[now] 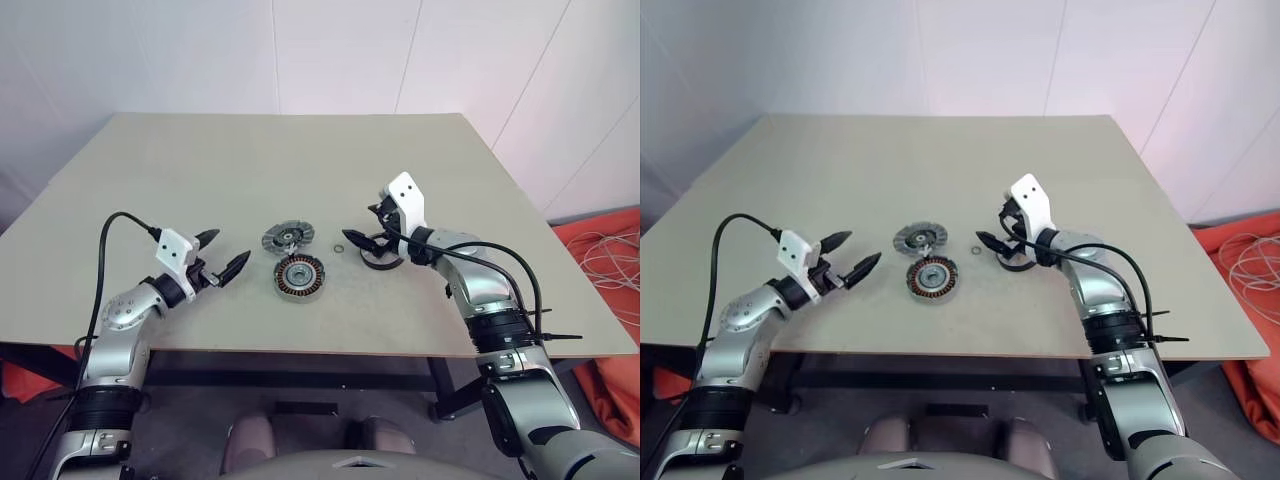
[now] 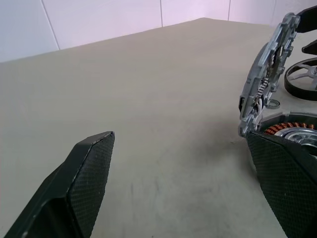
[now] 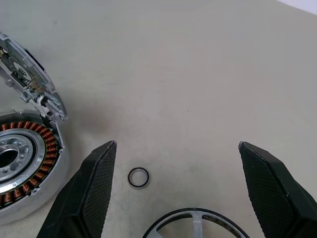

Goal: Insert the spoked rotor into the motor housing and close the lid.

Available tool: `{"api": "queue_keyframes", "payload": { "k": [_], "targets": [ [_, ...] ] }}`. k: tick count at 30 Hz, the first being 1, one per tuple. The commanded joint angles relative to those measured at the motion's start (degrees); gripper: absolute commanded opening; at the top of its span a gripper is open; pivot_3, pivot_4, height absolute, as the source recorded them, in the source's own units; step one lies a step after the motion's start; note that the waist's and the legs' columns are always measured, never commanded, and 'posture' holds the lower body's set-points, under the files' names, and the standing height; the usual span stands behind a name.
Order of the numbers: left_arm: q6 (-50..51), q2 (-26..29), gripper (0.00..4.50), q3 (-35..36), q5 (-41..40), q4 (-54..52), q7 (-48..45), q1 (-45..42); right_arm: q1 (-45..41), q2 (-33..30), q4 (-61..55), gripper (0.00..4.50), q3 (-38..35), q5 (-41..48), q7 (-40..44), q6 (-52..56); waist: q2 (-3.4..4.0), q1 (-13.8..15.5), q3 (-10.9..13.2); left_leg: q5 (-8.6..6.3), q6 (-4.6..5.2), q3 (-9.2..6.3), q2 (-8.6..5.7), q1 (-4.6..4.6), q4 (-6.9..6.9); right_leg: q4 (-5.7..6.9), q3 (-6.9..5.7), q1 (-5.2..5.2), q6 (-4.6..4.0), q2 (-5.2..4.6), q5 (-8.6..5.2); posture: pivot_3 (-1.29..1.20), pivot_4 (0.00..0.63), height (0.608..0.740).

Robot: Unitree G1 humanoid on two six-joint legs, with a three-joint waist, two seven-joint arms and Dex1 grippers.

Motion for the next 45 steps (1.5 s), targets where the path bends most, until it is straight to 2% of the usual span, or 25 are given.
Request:
{"api": "queue_keyframes", "payload": {
  "k": [1, 9, 21, 39, 42, 45],
  "targets": [
    [0.94, 0.12, 4.5, -0.07, -0.44, -3.94, 1.11, -0.42, -1.8, 0.4, 0.27, 4.46, 0.02, 0.91, -0.35, -1.6, 0.0, -0.01, 0.0, 0.0, 0.0, 0.0, 0.0, 0.0, 0.0, 0.0, 0.0, 0.0, 0.0, 0.0, 0.0, 0.0, 0.0, 0.74],
    [2.46, 0.36, 4.5, -0.28, -0.84, -4.9, 1.42, -0.74, -2.04, 2.14, 2.05, 4.46, 0.66, 0.48, -1.91, -2.16, 0.0, -0.05, 0.0, 0.0, 0.0, 0.0, 0.0, 0.0, 0.0, 0.0, 0.0, 0.0, 0.0, 0.0, 0.0, 0.0, 0.0, 0.74],
    [-1.71, 0.75, 4.5, 2.14, -3.3, 0.2, -3.18, 2.17, -4.46, 4.49, 8.43, 4.46, 5.86, -1.03, -1.48, 3.76, 0.01, -0.09, 0.0, 0.0, 0.0, 0.0, 0.0, -0.01, -0.01, -0.01, 0.0, -0.02, 0.0, 0.0, 0.0, 0.0, 0.0, 0.74],
    [-6.98, 0.21, 4.5, 1.95, -2.35, 6.03, -4.49, 1.64, -8.59, 3.9, 13.42, 4.46, 7.88, -3.3, -3.25, 12.82, 0.01, 0.13, 0.0, 0.0, -0.01, -0.02, 0.0, 0.05, 0.0, -0.01, 0.0, 0.07, 0.0, 0.0, 0.0, 0.0, 0.0, 0.74],
    [-7.29, 0.0, 4.5, 1.73, -2.21, 6.46, -4.39, 1.43, -8.69, 3.25, 12.81, 3.84, 8.88, -3.82, -2.49, 13.86, 0.01, 0.13, 0.0, 0.0, -0.01, -0.02, 0.0, 0.05, -0.01, -0.01, 0.0, 0.07, -0.01, 0.0, 0.0, 0.0, 0.0, 0.74],
    [-7.45, -0.24, 4.5, 1.55, -2.11, 6.71, -4.25, 1.1, -8.79, 2.57, 12.28, 2.79, 10.13, -4.31, -1.83, 14.59, 0.01, 0.18, 0.0, 0.0, -0.01, -0.02, 0.0, 0.04, -0.01, -0.01, 0.0, 0.08, -0.01, 0.0, 0.0, 0.0, 0.0, 0.74]
  ]
}}
